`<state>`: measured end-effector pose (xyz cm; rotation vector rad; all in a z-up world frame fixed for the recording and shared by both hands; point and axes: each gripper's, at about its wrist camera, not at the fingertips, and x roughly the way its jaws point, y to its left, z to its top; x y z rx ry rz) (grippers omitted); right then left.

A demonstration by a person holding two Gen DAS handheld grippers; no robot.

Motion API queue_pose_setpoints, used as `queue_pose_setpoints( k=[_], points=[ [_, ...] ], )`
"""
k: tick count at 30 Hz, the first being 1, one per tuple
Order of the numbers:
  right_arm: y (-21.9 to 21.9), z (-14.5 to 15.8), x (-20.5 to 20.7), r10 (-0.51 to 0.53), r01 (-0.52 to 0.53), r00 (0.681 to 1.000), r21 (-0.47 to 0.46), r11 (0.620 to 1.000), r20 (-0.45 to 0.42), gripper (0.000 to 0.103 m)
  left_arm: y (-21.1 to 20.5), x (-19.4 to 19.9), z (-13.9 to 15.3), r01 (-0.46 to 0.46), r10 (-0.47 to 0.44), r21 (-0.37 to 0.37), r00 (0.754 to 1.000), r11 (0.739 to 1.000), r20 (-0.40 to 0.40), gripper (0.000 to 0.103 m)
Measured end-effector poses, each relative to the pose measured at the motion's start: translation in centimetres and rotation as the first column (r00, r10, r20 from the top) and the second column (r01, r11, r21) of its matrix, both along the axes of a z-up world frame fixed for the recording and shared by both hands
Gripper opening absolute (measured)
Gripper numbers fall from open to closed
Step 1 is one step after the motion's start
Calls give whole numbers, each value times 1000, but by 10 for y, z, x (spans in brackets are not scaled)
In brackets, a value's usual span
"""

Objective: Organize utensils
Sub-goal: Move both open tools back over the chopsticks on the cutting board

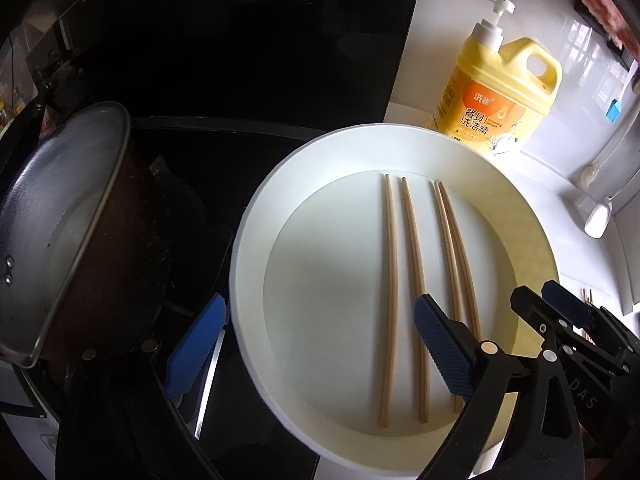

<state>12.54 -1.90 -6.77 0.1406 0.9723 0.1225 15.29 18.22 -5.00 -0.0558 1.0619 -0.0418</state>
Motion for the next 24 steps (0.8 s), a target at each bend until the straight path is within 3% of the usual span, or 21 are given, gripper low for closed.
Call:
queue_pose_setpoints(
  k=[15, 24],
  points=[
    [-5, 20, -56, -44, 45, 999, -4, 999, 19, 60, 1, -21, 10, 16, -16, 15, 999, 1000, 28, 96],
    [-42, 18, -98, -120, 120, 993, -10, 993, 6, 62, -41, -41, 13, 104, -104, -1, 994, 995, 40, 96]
  ],
)
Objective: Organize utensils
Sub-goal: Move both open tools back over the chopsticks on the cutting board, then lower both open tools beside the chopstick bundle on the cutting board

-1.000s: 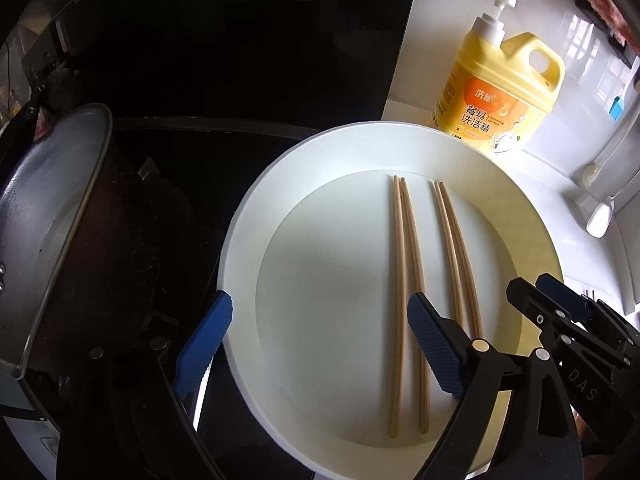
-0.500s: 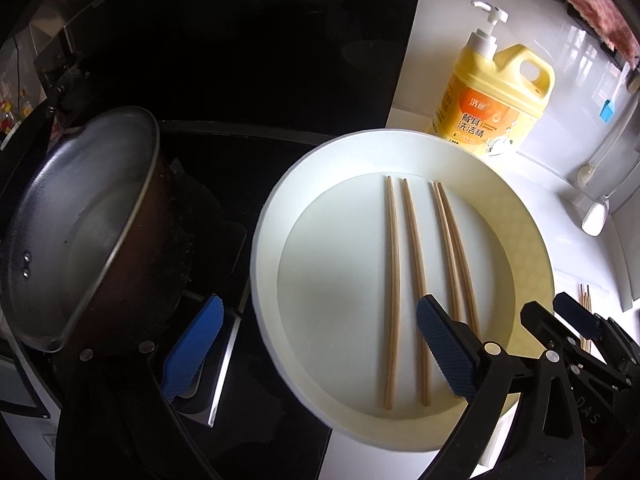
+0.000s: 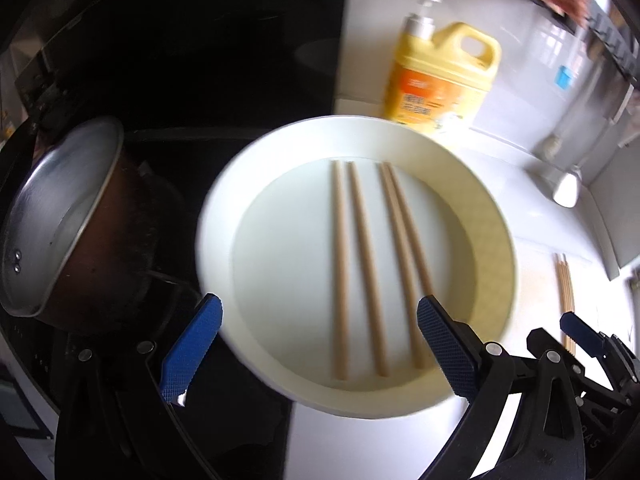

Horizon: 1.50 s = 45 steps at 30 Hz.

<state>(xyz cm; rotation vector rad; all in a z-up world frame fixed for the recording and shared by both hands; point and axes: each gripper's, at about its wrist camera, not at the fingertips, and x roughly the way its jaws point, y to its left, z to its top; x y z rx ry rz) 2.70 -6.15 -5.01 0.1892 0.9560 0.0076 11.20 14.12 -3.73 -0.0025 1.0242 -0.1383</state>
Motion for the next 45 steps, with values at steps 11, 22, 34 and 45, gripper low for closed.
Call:
queue_pose_setpoints(
  k=[11, 22, 34, 45],
  points=[
    [-113, -8, -68, -87, 87, 996, -41, 995, 22, 62, -102, -43, 15, 62, -59, -72, 998, 995, 38, 96],
    [-230, -50, -110, -150, 150, 989, 53, 987, 2, 62, -194, -92, 11, 27, -27, -13, 1000, 1000, 12, 96],
    [-225, -89, -95, -144, 144, 989, -5, 990, -31, 62, -220, -89, -35, 93, -94, 68, 996, 993, 8, 96],
    [-226, -93, -93, -205, 206, 978, -26, 978, 37, 62, -238, -89, -67, 164, -165, 33, 984, 986, 60, 96]
  ],
)
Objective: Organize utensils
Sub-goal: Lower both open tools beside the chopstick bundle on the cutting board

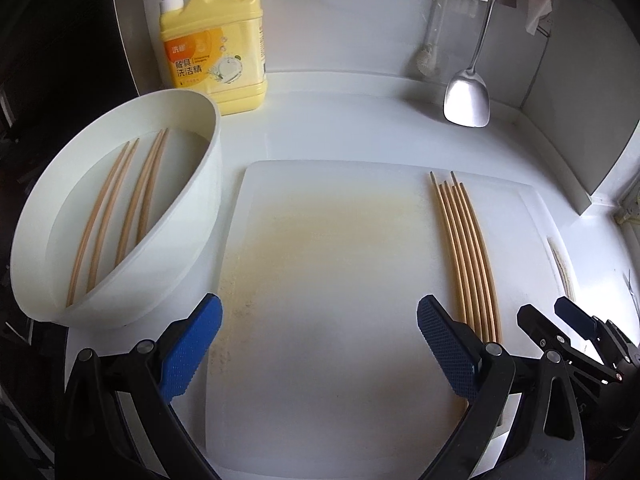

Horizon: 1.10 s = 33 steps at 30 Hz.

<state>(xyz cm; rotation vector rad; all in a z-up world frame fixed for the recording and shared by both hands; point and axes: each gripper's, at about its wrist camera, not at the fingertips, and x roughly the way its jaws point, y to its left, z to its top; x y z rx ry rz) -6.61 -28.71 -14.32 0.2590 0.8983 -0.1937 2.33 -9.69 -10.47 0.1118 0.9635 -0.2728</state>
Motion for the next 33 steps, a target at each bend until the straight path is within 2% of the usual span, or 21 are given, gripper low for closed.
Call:
queue_pose_setpoints(
  k=[4, 9, 33],
  points=[
    [6, -3, 2, 11, -11, 1000, -12, 1000, 26, 62, -1, -3, -9, 11, -11, -1, 1000, 1000, 20, 96],
    [9, -8, 4, 16, -15, 1000, -29, 999, 20, 62, -1, 0, -19, 0, 0, -9, 1000, 1000, 0, 96],
    [17, -13, 5, 36, -35, 999, -83, 996, 8, 62, -6, -2, -21, -13, 13, -20, 1000, 1000, -2, 96]
  ],
)
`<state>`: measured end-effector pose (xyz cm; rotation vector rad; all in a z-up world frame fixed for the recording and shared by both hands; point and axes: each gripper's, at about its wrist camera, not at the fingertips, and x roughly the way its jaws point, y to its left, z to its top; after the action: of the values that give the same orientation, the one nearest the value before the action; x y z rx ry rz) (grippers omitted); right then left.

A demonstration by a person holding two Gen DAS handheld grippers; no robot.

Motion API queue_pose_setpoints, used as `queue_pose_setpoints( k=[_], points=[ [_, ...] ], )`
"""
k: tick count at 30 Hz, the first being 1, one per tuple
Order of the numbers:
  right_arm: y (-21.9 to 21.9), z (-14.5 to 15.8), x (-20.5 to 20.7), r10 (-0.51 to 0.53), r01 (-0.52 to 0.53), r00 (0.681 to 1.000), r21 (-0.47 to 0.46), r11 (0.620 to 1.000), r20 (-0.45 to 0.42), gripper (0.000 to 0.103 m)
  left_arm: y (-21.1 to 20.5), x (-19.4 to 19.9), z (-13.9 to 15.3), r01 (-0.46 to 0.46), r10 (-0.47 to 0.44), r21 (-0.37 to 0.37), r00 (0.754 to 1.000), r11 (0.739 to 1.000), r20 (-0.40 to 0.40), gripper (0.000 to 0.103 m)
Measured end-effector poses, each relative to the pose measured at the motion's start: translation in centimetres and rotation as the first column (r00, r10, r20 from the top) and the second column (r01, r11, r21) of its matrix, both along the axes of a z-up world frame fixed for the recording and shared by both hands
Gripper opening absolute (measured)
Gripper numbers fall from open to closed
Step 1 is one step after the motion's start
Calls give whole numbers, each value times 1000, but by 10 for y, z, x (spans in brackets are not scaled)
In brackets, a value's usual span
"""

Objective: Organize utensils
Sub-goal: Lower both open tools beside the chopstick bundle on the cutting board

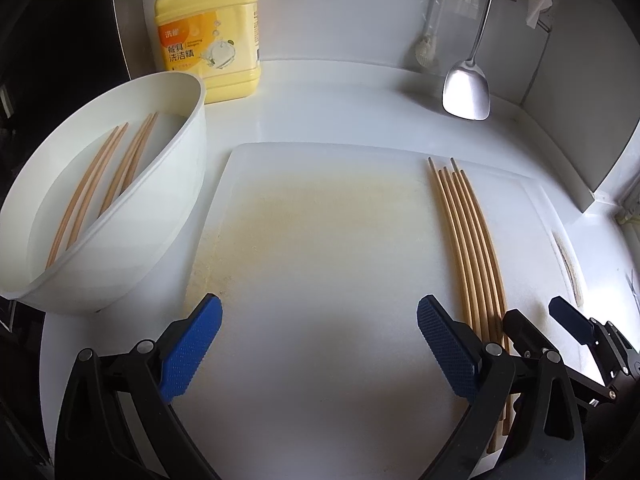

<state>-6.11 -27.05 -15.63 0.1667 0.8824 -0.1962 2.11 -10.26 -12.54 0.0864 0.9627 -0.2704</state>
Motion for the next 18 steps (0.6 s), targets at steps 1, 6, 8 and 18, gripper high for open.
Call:
queue_pose_setpoints(
  k=[1, 6, 8, 18],
  points=[
    [0, 0, 0, 2, -2, 1000, -7, 1000, 0, 62, 0, 0, 0, -1, 1, -1, 1000, 1000, 0, 96],
    [3, 0, 2, 4, -4, 1000, -34, 999, -1, 62, -1, 0, -1, -8, 8, -5, 1000, 1000, -3, 96],
    [3, 1, 3, 2, -2, 1000, -38, 999, -1, 62, -1, 0, 0, -9, 9, -5, 1000, 1000, -2, 96],
    [-1, 2, 3, 2, -3, 1000, -62, 998, -6, 62, -8, -1, 1, 11, -11, -13, 1000, 1000, -9, 96]
  ],
)
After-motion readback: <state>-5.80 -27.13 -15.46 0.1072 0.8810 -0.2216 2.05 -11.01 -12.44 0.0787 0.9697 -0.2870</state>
